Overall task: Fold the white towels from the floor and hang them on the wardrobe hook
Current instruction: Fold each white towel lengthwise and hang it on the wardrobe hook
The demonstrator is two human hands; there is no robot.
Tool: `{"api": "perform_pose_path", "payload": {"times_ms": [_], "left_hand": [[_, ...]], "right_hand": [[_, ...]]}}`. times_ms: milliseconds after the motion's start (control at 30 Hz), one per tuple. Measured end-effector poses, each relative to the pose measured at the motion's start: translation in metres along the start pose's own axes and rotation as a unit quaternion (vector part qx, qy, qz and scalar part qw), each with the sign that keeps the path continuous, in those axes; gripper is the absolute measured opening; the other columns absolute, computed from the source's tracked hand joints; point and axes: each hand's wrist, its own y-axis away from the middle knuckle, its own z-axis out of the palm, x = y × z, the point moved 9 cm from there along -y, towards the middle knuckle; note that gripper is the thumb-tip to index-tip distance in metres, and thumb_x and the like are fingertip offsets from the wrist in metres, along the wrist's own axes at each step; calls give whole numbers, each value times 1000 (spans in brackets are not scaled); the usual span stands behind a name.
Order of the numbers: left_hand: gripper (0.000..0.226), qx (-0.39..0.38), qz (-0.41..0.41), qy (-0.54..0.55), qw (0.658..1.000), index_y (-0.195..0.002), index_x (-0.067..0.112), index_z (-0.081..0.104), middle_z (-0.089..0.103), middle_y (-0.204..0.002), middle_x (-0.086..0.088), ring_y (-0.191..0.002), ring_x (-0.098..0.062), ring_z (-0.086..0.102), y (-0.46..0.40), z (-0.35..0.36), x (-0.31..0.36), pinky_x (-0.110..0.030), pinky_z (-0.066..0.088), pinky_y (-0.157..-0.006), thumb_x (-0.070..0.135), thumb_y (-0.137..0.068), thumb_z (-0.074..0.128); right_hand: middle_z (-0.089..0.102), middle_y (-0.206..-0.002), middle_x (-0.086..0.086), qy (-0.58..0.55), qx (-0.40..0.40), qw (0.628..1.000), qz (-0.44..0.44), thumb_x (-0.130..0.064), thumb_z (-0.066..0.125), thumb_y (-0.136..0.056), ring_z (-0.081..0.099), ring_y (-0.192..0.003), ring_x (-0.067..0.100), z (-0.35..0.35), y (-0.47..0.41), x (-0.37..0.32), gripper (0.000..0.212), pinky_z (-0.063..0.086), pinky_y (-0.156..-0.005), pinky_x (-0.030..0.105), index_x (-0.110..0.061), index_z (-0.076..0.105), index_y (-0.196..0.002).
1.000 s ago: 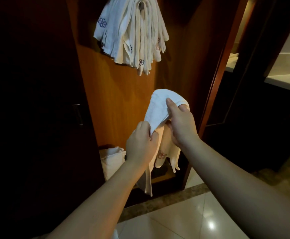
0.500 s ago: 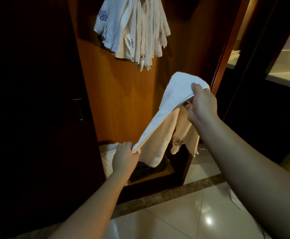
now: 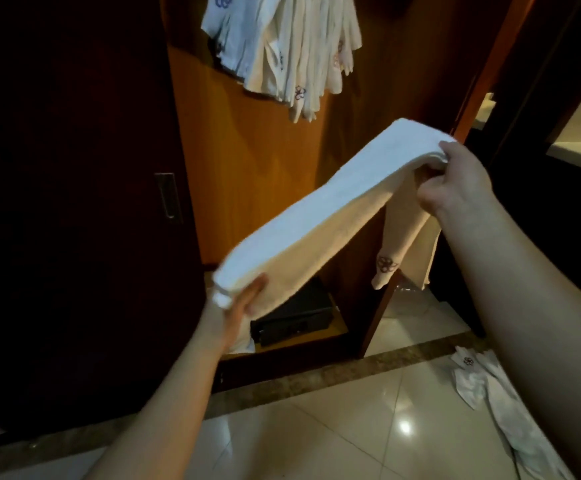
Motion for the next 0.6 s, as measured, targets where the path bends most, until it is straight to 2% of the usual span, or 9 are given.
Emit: {"api": "perform_pose_path", "payload": {"times_ms": [67,133,200,333,433,500,600], "left_hand": [[25,-31,-62,-6,998,-118,13,68,75,-104,-3,-87,0,71,2,11,-17,-19,58,-72,3,-98,58],[26,-18,-76,65,995,-110,18,72,76,-108,-4,-96,-12,73,-3,5,-22,-22,58,-71,4,-101,53],[29,-28,-59,124,990,-116,23,72,72,-120,-7,-108,-21,70,-4,-5,-17,-26,58,-75,9,-99,53],[36,-75,-28,190,979,-125,34,70,65,-135,-5,-124,-22,63,-2,-12,-5,-31,57,-89,22,-98,49],[32,-50,-30,252,966,-126,19,68,64,-134,-15,-124,-32,62,-2,-16,-1,-36,58,-88,24,-101,48],[31,-30,-19,218,975,-120,12,68,68,-123,-16,-118,-34,63,-2,-19,0,-36,58,-84,25,-97,52],[26,3,-1,71,997,-103,27,74,73,-105,-2,-103,-21,68,-2,-28,3,-36,52,-80,27,-91,51]], "right_hand": [[70,-101,19,10,2,1000,8,1,74,-85,74,-80,31,0,-2,4,35,59,-51,32,-2,61,-118],[71,-102,18,23,-9,1000,6,0,69,-91,75,-80,29,-3,-9,3,32,58,-52,30,-1,60,-121],[73,-101,17,32,-3,999,10,0,65,-93,75,-78,29,-11,-18,3,29,60,-55,33,0,60,-121],[71,-104,16,62,28,997,25,0,66,-92,74,-83,28,-32,-34,13,27,60,-55,34,-1,61,-119],[71,-107,13,99,41,994,32,-2,68,-91,73,-86,25,-45,-39,23,29,61,-57,34,-4,62,-119],[71,-107,12,114,40,992,29,-2,69,-91,73,-87,24,-50,-39,27,29,61,-58,33,-5,62,-119],[72,-106,11,127,28,991,21,-3,69,-91,74,-87,23,-50,-38,29,29,59,-55,30,-6,61,-118]]}}
